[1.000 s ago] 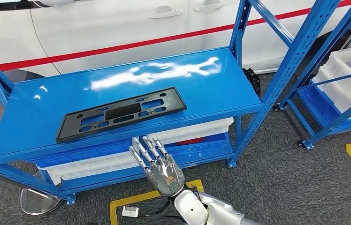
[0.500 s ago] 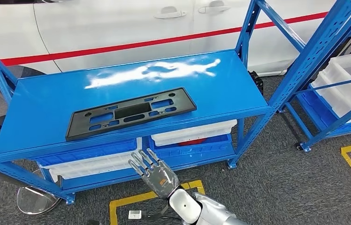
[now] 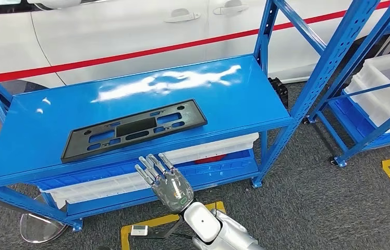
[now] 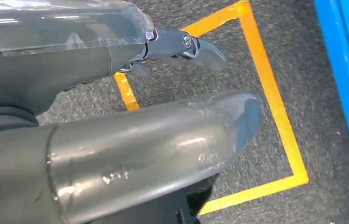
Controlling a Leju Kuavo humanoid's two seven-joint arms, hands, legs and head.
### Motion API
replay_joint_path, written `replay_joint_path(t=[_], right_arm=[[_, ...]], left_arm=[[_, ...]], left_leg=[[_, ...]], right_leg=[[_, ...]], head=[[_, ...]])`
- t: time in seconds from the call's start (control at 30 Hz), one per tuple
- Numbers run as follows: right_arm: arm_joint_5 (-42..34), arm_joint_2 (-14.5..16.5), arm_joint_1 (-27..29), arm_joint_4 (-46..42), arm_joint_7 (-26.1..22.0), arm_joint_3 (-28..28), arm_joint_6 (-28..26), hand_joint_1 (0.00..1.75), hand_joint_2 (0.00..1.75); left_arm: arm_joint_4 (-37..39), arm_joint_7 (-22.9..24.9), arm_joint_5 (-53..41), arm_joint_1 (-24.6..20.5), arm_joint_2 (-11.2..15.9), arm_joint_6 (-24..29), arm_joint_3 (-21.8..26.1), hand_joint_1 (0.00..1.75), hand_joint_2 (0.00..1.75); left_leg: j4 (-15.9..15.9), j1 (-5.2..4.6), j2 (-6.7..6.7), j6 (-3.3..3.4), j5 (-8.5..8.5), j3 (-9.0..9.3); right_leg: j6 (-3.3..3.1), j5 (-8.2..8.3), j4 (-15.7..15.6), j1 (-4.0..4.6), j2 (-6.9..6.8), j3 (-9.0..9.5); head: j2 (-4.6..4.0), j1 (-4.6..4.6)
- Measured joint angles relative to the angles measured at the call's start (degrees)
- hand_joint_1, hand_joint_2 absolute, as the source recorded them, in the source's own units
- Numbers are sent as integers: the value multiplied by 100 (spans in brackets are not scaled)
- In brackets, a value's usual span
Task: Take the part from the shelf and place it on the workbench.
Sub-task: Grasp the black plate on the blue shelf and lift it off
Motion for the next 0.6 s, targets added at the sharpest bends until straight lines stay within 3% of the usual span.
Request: replay_joint_path(t=[0.07, 0.1, 0.17, 0.27, 0.33, 0.43, 0.47, 0.5, 0.57, 0.6], right_arm=[[0, 20, 80, -266, -140, -207, 8, 0, 175], [0, 33, 109, -398, -205, -311, 16, 0, 175], [0, 52, 165, -657, -303, -511, 51, 0, 175], [0, 56, 238, -941, -346, -702, 104, 0, 175], [0, 56, 266, -1065, -354, -785, 117, 0, 175], [0, 56, 354, -1136, -379, -898, 129, 0, 175], [0, 56, 391, -1145, -388, -925, 132, 0, 175], [0, 56, 417, -1157, -397, -942, 136, 0, 175], [-1, 56, 435, -1187, -403, -967, 139, 0, 175], [-2, 55, 436, -1198, -405, -982, 142, 0, 175]], left_arm=[[1, 11, 2, 7, 19, -14, 23, 0, 0], [1, 12, 2, 3, 26, -21, 35, 0, 0], [1, 20, 1, -5, 34, -27, 51, 0, 0], [1, 30, -2, 12, 34, -31, 54, 0, 0], [1, 38, -2, 6, 36, -33, 55, 0, 0], [1, 56, -2, -1, 40, -36, 60, 0, 0], [1, 58, -2, 8, 40, -37, 61, 0, 0], [1, 60, -2, 17, 40, -37, 61, 0, 0], [1, 60, -2, 23, 38, -37, 61, 0, 0], [1, 61, -2, 19, 33, -38, 61, 0, 0]], left_leg=[[-735, -1, 2, 37, 418, 333], [-1094, -14, 2, 69, 539, 503], [-1434, -46, -5, 149, 560, 659], [-1524, -42, -21, 272, 519, 750], [-1559, -31, -24, 351, 480, 851], [-1560, -52, -33, 409, 377, 957], [-1559, -60, -39, 409, 337, 1004], [-1559, -67, -45, 405, 290, 1064], [-1564, -80, -51, 385, 177, 1206], [-1565, -88, -54, 366, 119, 1272]], right_leg=[[31, -55, 5, 1, 9, 70], [56, -82, 7, 9, 11, 95], [120, -99, 5, 21, 8, 117], [213, -111, 102, 18, 4, 110], [256, -281, 510, 9, 4, -103], [290, -601, 1532, 2, 4, -801], [287, -566, 1655, 3, 4, -952], [271, -421, 1561, 7, 4, -993], [191, 108, 852, 36, 3, -804], [144, 297, 489, 61, 1, -684]], head=[[0, 1], [0, 2], [0, 8], [1, 19], [1, 28], [0, 35], [0, 35], [0, 35], [0, 37], [0, 27]])
